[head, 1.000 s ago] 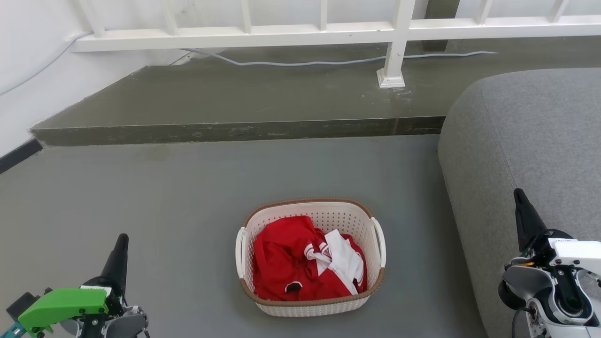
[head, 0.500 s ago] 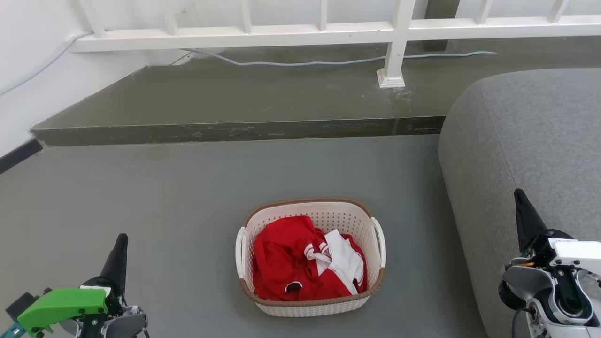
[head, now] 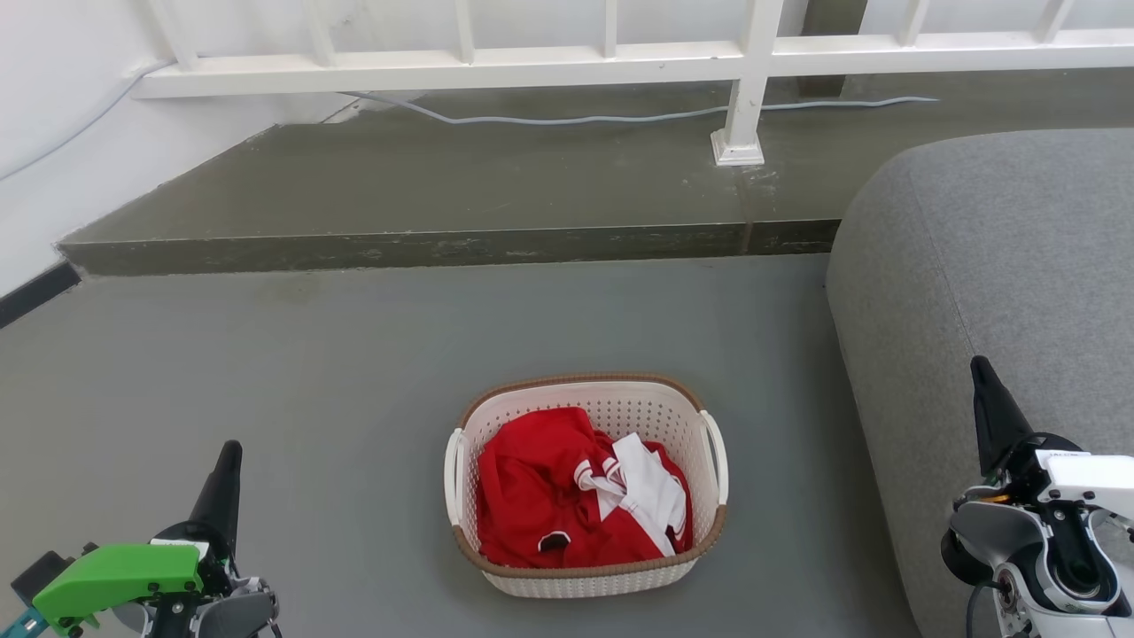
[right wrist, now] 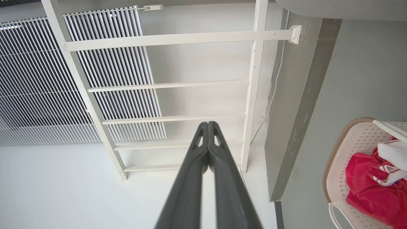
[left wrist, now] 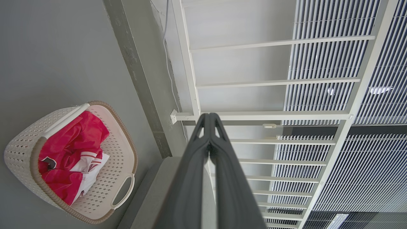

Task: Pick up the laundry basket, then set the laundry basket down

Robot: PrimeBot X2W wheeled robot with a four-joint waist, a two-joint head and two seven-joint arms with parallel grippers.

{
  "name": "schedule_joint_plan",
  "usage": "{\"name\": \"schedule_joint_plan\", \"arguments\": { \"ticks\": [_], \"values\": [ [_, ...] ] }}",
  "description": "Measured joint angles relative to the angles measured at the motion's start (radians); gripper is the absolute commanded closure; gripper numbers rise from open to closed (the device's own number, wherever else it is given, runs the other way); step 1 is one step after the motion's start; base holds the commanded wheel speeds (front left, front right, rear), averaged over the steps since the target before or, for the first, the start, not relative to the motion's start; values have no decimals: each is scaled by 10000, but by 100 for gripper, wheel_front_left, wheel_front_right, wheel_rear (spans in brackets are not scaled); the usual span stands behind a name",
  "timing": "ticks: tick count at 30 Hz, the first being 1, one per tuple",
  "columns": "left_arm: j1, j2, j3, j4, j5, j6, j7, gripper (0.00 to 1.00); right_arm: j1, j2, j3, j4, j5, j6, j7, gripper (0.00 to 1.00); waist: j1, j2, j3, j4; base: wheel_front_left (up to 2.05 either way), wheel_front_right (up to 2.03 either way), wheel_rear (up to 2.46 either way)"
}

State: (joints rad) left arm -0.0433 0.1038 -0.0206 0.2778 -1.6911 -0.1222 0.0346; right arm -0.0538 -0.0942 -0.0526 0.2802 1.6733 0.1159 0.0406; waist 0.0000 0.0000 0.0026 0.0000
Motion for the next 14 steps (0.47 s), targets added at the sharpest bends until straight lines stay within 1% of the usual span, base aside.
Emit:
{"name": "schedule_joint_plan", "arguments": {
  "ticks": [14],
  "values": [
    [-3, -4, 44, -2, 2, 0, 0, 100, -1, 6, -17, -2, 0, 2, 2, 100, 0, 0, 1, 0, 0, 0, 0]
  ]
}}
